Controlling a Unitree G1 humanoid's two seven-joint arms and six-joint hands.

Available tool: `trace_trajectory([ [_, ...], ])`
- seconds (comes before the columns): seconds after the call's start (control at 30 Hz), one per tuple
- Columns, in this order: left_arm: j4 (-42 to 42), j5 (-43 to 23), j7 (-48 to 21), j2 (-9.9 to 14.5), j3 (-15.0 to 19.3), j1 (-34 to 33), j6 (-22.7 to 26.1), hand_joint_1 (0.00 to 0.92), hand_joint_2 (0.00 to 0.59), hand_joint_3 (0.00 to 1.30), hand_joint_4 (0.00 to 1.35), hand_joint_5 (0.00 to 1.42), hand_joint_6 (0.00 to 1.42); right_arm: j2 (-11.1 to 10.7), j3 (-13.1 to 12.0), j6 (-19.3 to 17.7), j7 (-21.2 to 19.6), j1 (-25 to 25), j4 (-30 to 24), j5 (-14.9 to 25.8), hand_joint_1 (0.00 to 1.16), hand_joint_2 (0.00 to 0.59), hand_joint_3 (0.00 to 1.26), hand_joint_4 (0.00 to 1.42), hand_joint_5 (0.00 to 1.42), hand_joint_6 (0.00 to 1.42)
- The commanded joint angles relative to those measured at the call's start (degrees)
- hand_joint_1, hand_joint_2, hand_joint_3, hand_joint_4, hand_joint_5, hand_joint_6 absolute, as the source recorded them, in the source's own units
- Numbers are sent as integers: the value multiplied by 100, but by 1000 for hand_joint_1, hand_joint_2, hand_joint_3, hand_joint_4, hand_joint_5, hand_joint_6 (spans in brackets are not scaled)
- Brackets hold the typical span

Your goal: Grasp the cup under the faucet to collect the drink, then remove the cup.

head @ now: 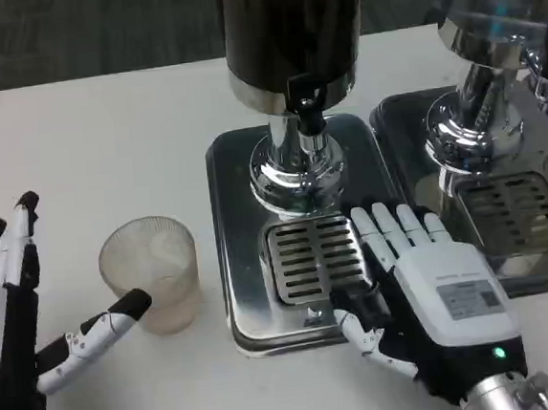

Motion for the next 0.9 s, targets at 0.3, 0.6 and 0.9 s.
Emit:
trace_trajectory([
  [0.3,2876,-962,-160,-126,-138,-1027,-2030,0,0,0,0,0,0,14,-15,102,-12,87,-159,4,176,460,24,0,0,0],
  [0.6,3403,-811,-307,-111,-371,-1388,-2262,0,0,0,0,0,0,36,25,115,0,80,-143,11,182,457,32,0,0,0],
  [0.9,3878,-768,-325,-117,-599,-1674,-2181,0,0,0,0,0,0,38,35,121,22,68,-125,23,189,442,34,0,0,0],
])
